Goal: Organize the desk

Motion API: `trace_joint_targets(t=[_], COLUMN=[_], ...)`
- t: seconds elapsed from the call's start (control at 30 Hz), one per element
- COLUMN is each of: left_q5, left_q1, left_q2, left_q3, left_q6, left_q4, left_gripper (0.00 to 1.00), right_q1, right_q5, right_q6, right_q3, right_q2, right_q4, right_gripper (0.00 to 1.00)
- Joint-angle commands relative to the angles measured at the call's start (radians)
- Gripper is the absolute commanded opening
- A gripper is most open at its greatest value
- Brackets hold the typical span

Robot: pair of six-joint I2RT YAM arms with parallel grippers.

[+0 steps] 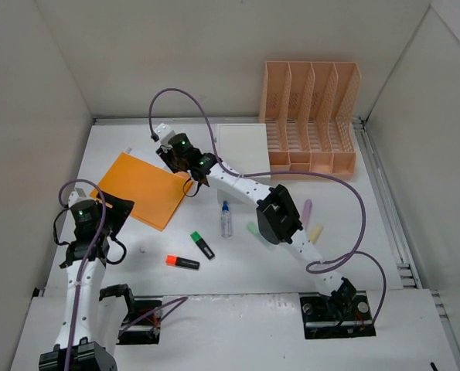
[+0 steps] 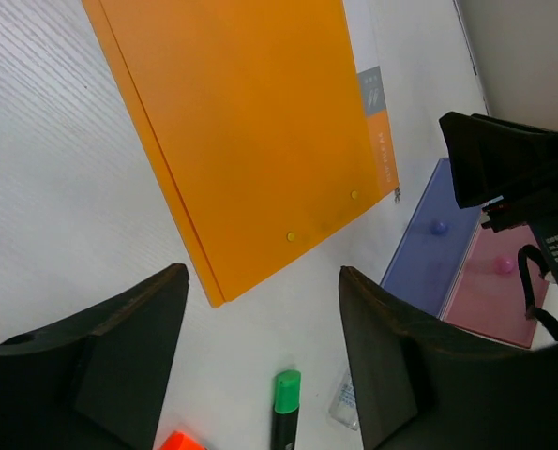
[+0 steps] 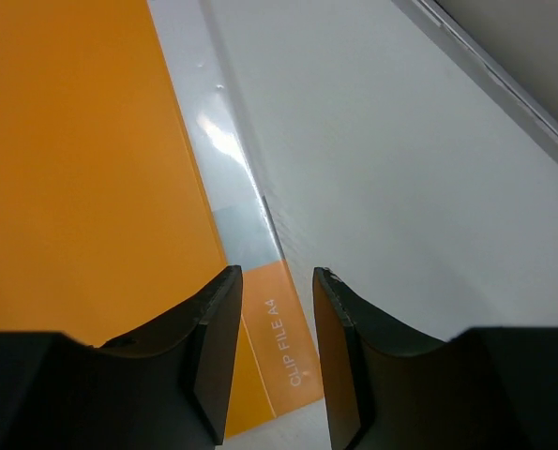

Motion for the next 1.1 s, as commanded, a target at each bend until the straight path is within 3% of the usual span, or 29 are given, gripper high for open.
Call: trace_joint_targets(t=[0.0, 0.07, 0.2, 0.43, 0.73, 1.07], left_q5=[-0.026, -0.035, -0.04, -0.024, -0.021, -0.015], left_q1=[-0.004, -0.015, -0.015, -0.015, -0.015, -0.024], left_q2=[0.016, 0.022, 0.04, 0.076, 0.111, 0.145], left_q3=[-0.01, -0.011, -0.011, -0.01, -0.013, 0.006], left_q6=[-0.042, -0.061, -0.079, -0.079, -0.076, -0.087], left_q4=[0.073, 0.07, 0.067, 0.071, 0.074, 0.099], left_gripper=[0.63, 0.72, 0.81, 0.83, 0.87, 0.92], right_q1=[0.05, 0.053, 0.068, 0.067, 0.052, 0.035], right_q5=[0.143, 0.168, 0.232, 0.3, 0.298, 0.192], right_q6=[-0.077, -0.098, -0.155, -0.22, -0.244, -0.256], right_q3=[0.048, 0.055, 0.045, 0.025, 0.019, 0.045], right_q2=[0.033, 0.048, 0.079, 0.101, 0.118, 0.111], right_q4=[0.127, 0.137, 0.195, 0.291, 0.299, 0.158], right_gripper=[0.33, 0.33, 0.27, 0.23, 0.22, 0.19])
